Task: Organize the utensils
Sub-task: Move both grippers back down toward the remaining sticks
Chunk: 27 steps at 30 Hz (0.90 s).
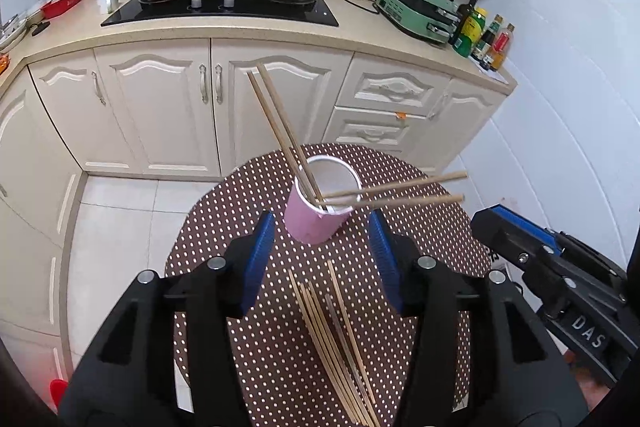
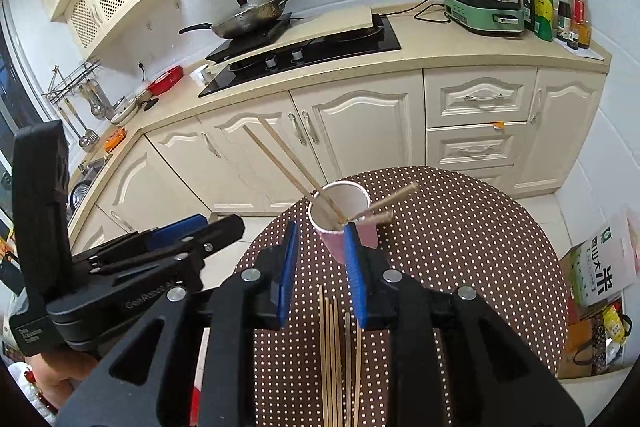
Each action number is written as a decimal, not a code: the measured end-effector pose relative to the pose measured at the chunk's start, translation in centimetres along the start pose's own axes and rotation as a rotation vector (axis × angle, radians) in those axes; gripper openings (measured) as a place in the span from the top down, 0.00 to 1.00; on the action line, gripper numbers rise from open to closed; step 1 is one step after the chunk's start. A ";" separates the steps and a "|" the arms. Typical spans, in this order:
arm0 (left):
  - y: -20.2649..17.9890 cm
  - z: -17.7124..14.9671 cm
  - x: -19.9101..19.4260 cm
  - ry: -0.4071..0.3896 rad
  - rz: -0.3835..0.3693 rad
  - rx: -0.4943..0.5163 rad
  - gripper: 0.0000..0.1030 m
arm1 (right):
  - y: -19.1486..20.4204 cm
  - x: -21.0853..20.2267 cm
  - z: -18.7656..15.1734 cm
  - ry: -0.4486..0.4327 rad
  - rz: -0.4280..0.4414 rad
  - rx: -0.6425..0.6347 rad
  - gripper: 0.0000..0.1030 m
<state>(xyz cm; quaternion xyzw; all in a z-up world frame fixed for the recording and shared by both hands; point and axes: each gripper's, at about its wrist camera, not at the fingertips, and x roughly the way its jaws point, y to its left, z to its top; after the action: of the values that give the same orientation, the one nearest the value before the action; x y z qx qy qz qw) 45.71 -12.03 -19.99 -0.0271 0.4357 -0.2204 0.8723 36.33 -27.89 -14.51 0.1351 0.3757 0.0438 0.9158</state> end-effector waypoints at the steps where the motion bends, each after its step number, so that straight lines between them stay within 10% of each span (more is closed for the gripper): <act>1: -0.1 -0.4 0.0 0.007 -0.002 0.004 0.51 | 0.0 -0.2 -0.3 0.001 -0.002 0.002 0.79; 27: 1.8 -11.3 12.7 0.382 0.079 -0.063 0.50 | -5.2 6.9 -9.5 0.295 -0.005 0.072 0.79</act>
<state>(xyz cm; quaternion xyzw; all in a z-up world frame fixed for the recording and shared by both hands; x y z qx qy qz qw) 44.30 -13.90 -36.88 0.0051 0.6007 -0.1736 0.7803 34.47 -29.60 -27.08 0.1591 0.5077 0.0471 0.8454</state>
